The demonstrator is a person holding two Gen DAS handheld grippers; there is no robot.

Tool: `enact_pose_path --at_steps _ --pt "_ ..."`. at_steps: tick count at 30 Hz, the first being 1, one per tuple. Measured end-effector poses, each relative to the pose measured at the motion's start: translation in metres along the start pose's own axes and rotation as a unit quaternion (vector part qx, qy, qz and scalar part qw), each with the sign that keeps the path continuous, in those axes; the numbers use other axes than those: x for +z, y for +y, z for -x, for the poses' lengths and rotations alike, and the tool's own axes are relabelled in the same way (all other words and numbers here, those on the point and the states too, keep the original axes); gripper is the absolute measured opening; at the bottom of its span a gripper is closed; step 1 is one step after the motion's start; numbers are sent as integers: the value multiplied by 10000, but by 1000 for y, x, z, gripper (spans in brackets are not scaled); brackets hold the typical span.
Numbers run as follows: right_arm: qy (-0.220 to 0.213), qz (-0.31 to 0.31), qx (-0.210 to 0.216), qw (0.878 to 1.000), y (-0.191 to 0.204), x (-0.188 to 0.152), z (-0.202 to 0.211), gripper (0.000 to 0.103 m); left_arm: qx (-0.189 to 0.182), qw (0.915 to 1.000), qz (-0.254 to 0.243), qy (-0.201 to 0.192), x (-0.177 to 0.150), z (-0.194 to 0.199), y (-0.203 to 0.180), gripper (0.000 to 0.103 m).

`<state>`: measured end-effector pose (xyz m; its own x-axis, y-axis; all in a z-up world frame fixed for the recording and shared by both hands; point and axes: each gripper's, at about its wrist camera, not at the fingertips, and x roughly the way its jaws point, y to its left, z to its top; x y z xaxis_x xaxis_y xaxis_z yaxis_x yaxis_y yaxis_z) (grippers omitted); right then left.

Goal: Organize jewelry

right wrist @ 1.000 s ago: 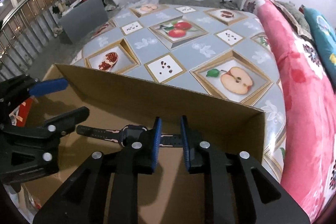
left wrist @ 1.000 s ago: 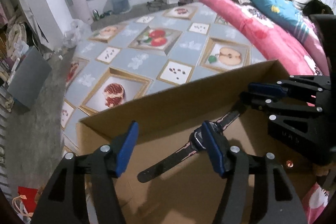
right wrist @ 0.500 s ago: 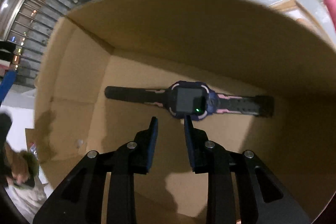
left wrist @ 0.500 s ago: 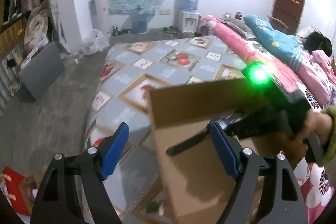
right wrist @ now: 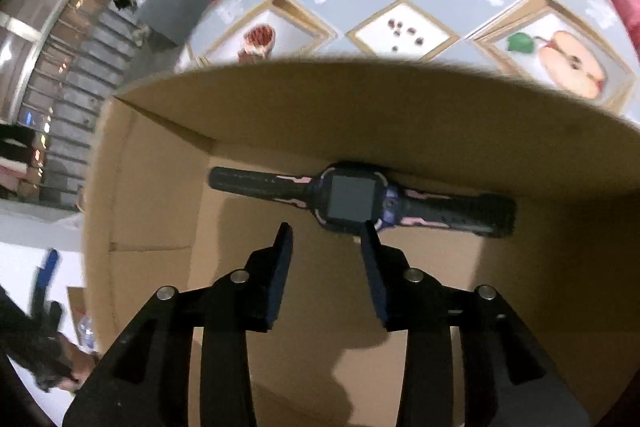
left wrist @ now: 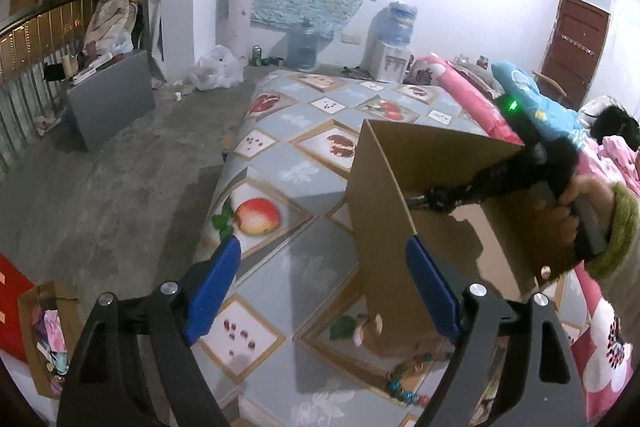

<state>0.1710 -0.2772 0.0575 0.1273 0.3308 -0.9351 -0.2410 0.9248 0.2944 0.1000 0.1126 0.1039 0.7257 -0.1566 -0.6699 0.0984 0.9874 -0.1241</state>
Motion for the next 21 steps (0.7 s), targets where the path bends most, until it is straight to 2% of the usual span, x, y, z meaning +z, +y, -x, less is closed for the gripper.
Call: enact_pose_path --at_steps 1,4,7,9,11,15,17,21 --pt "-75 13 52 10000 2 -4 12 35 14 10000 -34 -3 -5 3 -1 84" --pt "-679 316 132 9971 4 -17 70 37 15 9999 -146 34 -21 8 -6 86" --pt "-1475 729 205 9862 14 -63 136 45 141 9987 -430 231 -42 5 -18 87" --pt "-1860 917 284 9778 16 -95 161 51 175 9980 -518 333 -55 2 -23 87" --pt "-2149 1047 425 9701 21 -126 169 57 133 9973 -538 477 -71 -3 -28 87" --pt "-2373 933 657 9647 15 -186 154 63 -44 9954 -419 856 -96 -20 -37 87" --pt "-2303 718 672 9681 10 -210 135 63 -29 9946 -397 955 -104 -24 -38 87" --pt "-1937 191 380 9801 11 -244 73 63 48 9928 -526 1079 -115 -32 -47 87"
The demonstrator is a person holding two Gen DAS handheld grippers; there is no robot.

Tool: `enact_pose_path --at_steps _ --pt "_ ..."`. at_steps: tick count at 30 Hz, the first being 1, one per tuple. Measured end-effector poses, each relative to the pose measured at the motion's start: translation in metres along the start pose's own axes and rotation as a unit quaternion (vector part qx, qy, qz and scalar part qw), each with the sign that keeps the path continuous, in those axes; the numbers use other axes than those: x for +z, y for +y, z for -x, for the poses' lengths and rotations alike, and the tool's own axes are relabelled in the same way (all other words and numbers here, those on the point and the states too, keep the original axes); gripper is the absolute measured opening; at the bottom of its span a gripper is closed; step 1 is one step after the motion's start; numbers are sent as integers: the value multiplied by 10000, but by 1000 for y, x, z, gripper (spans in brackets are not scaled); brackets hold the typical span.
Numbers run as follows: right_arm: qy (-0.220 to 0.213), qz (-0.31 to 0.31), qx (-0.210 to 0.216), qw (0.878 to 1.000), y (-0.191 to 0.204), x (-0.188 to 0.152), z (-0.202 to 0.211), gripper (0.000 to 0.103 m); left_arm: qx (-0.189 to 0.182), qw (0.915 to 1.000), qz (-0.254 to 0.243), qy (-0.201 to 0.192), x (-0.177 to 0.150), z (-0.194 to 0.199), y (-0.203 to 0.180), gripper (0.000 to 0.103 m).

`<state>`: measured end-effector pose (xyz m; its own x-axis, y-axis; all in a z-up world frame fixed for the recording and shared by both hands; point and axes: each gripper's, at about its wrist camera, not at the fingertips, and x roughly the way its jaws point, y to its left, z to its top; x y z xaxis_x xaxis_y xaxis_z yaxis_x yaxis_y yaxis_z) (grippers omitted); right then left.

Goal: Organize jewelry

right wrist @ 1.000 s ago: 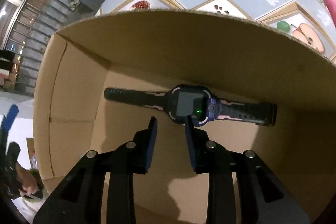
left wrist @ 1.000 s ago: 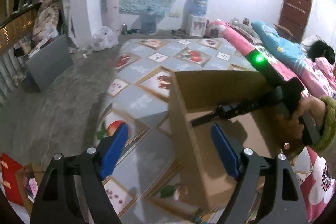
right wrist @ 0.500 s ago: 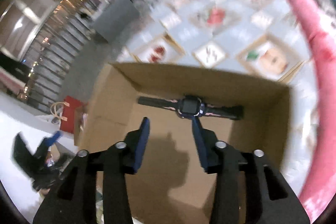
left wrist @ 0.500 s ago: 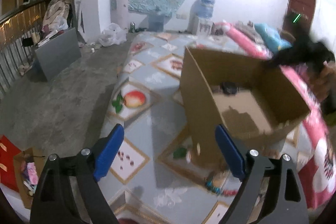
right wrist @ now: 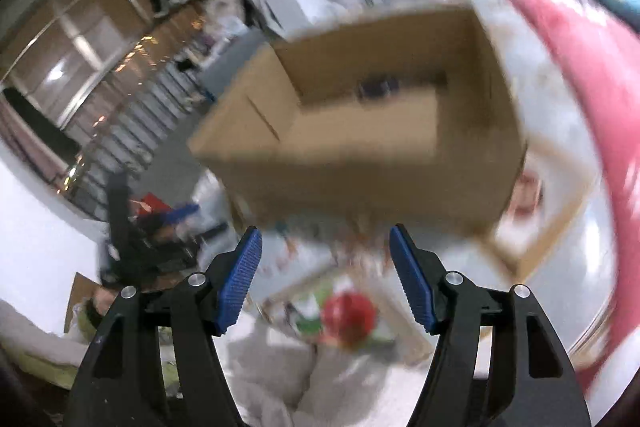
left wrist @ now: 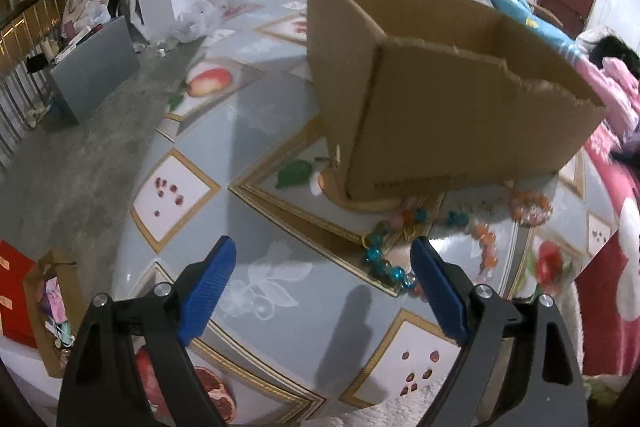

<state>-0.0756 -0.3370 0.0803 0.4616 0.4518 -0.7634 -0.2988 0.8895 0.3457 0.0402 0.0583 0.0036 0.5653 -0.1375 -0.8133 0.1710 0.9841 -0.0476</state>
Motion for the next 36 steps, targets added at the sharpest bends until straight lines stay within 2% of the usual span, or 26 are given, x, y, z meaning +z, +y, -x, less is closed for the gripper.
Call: enact_pose_path --at_steps 3,6,7,9,13,18,24,36 --pt "239 -124 -342 9991 -1 -28 -21 63 -35 10000 -43 64 -1 -5 -6 87" --pt "316 -61 -646 9974 8 -40 -39 63 -66 9998 -123 150 -3 -13 -13 87" --pt "340 56 -778 9964 13 -42 -44 63 -59 9997 -148 178 -2 -15 -14 87" --pt "323 242 -1021 9940 20 -46 -50 72 -38 9995 -203 243 -4 -20 -18 88" --pt "294 429 -1722 9837 26 -48 -63 73 37 9989 -404 251 -6 -24 -26 93" --pt "210 750 -2200 9724 35 -47 -78 81 157 9980 -569 225 -8 -26 -31 97" --pt "183 667 -2345 9697 37 -41 -91 95 183 9978 -584 235 -9 -26 -34 97" --pt "234 814 -2231 9711 21 -39 -84 95 199 9973 -631 304 -5 -29 -34 99"
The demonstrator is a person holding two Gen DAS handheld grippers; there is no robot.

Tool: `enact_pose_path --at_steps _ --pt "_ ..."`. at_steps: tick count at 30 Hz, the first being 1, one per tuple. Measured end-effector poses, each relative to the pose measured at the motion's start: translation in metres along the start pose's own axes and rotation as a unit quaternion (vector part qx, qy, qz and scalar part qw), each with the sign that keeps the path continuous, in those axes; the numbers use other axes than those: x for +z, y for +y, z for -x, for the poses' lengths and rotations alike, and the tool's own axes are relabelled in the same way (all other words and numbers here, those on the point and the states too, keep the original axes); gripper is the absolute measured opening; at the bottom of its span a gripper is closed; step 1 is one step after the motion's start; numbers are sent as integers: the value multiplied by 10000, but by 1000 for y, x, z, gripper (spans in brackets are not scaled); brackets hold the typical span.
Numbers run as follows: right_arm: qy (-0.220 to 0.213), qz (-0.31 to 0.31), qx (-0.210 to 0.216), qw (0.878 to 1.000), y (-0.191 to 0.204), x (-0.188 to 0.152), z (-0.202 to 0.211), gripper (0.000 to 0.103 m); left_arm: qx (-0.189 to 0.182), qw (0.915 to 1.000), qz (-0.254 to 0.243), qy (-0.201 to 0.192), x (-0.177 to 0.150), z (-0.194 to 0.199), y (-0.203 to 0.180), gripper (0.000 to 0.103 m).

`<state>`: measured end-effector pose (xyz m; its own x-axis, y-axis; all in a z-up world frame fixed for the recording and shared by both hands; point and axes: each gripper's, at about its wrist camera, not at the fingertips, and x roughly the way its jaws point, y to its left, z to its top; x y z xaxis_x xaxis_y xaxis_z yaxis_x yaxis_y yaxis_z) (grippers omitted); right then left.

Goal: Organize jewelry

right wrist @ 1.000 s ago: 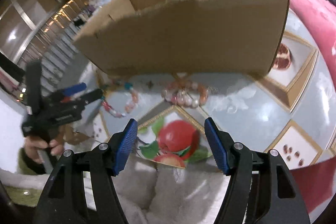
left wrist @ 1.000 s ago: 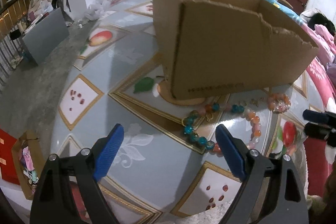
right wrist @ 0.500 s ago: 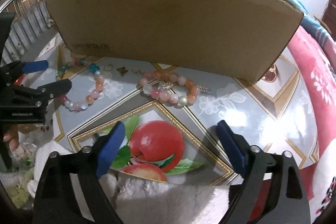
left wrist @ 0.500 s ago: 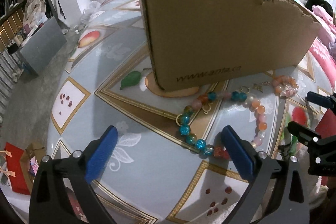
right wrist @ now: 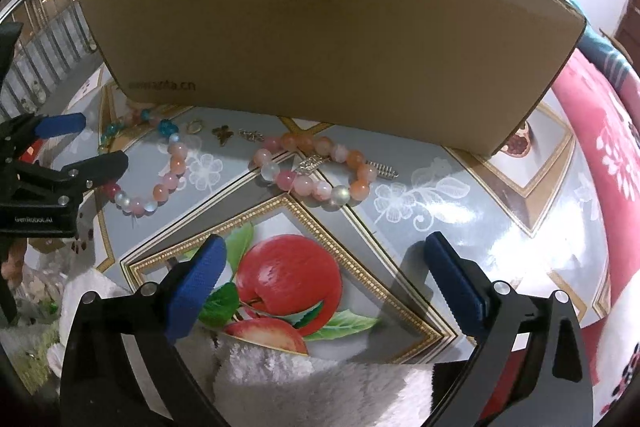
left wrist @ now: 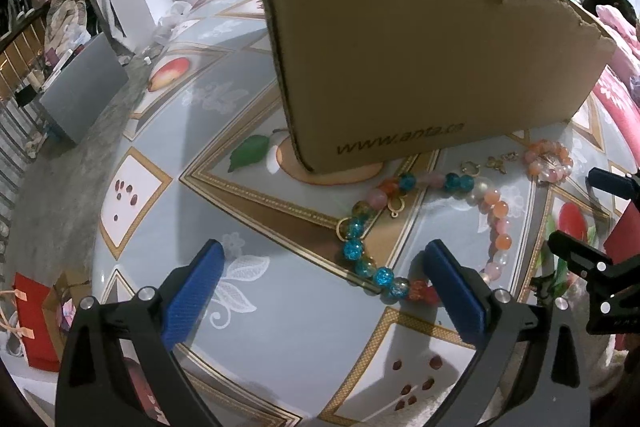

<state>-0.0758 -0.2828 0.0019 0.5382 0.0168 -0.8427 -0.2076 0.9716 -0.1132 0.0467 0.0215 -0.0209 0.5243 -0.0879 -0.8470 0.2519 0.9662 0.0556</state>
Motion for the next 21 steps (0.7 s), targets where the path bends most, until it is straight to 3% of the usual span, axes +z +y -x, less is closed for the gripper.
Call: enact_pose_path --at_steps 6,12,15,18,21 --pt "-100 64 213 9997 -8 -9 7 95 8 10000 30 -22 0 -1 1 99" --pt "-640 -303 954 9929 -23 -9 41 93 -38 10000 91 -18 1 -2 5 99" --pt "-769 -319 1595 9837 -21 -4 51 78 12 9996 207 -172 -1 5 11 98" --pt "-761 -246 1910 9783 -12 3 56 62 -256 9981 307 -470 -4 18 18 95" --pt "-649 -156 2083 9758 -5 7 51 49 -426 9966 332 -619 -6 27 22 83"
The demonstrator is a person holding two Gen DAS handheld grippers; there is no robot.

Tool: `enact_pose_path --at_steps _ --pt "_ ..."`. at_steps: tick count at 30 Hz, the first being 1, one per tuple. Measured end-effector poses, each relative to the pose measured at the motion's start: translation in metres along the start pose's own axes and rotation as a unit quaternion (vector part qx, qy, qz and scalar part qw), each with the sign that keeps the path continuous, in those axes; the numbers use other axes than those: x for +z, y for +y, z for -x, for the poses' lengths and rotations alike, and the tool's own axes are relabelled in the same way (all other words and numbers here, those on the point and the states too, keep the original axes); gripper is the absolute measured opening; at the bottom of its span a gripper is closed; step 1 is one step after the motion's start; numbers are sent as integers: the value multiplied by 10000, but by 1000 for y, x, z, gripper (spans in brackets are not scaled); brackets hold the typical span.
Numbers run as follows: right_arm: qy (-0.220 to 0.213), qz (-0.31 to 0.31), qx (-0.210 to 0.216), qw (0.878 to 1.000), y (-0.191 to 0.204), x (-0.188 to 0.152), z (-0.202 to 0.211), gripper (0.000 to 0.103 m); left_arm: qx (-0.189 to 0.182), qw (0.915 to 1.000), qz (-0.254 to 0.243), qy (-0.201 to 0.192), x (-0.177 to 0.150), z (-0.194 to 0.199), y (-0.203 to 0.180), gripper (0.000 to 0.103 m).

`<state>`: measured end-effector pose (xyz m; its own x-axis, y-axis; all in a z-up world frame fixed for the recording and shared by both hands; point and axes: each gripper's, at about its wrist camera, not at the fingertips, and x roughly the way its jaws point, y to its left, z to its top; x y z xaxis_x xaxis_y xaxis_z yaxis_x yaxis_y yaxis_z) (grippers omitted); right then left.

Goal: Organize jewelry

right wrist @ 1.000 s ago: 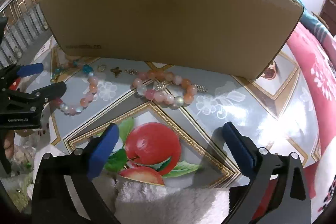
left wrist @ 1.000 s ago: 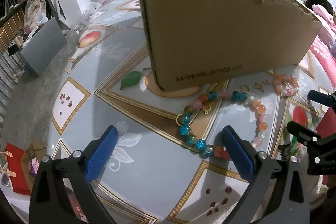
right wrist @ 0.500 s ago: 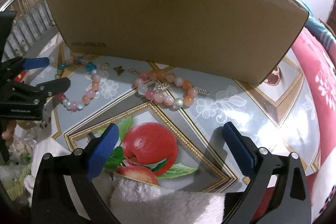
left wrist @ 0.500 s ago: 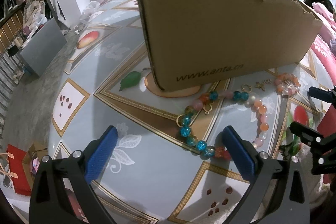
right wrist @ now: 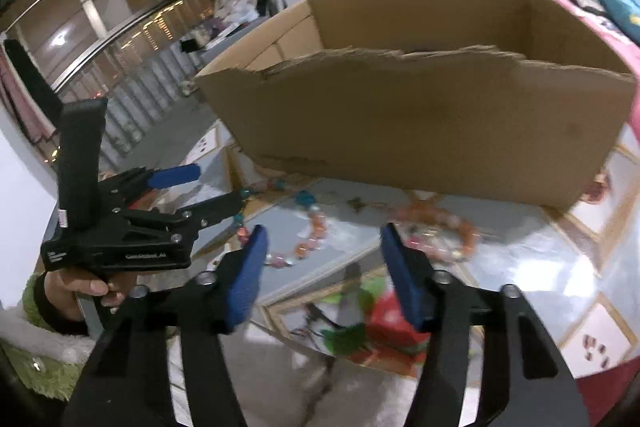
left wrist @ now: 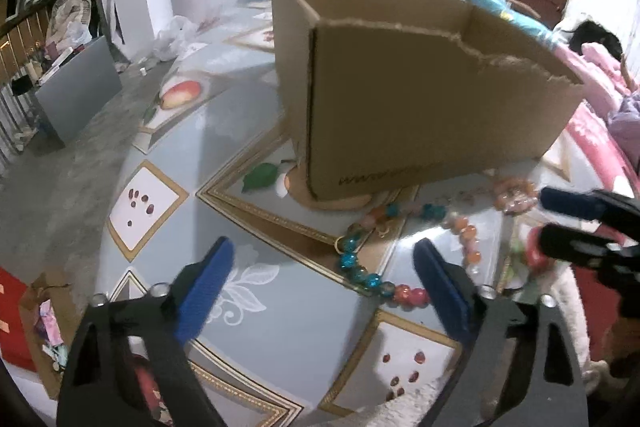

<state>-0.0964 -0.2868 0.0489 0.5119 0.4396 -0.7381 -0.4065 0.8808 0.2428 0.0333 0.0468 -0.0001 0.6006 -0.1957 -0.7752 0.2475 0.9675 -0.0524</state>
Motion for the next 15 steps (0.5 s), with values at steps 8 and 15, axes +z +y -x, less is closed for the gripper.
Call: enact_pose_path --at_steps 8,15 --pt "382 117 -182 9990 8 8 -24 35 -357 9991 -69 230 -1 -8 -6 39" --pt "578 138 -297 9978 6 9 -33 33 -524 9976 57 443 -2 -14 -8 29"
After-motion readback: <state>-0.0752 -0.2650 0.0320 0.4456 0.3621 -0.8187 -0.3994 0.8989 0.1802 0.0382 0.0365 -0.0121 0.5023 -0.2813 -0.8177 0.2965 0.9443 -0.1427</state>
